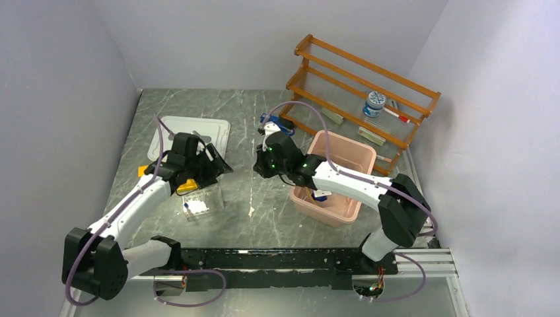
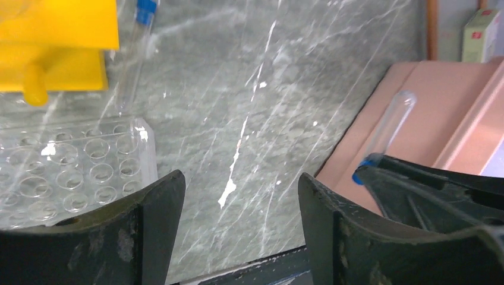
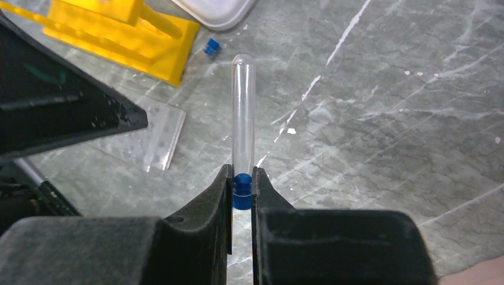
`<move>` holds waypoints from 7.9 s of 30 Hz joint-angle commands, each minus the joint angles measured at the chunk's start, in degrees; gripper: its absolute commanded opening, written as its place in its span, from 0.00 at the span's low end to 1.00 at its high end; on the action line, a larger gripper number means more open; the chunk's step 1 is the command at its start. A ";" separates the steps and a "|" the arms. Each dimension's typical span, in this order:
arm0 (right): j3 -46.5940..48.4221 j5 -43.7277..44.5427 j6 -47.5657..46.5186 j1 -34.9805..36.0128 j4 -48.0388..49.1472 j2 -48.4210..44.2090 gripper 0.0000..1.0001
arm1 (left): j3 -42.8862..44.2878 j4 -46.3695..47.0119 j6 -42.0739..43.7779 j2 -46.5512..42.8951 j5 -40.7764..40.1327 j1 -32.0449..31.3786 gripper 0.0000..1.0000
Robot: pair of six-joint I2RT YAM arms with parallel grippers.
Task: Organize the chemistry lab equipment
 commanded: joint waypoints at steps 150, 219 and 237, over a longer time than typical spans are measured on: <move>70.11 -7.38 -26.57 21.78 -45.28 44.20 0.07 | 52.77 -25.22 36.66 -17.60 -41.08 -1.09 0.75; 73.80 -8.40 -30.47 20.88 -49.47 49.66 0.12 | 48.99 -23.34 36.69 -17.95 -43.76 -2.15 0.75; 54.12 -10.55 -23.15 19.82 -31.18 35.45 0.63 | 48.95 -23.49 36.52 -17.38 -42.65 -2.15 0.75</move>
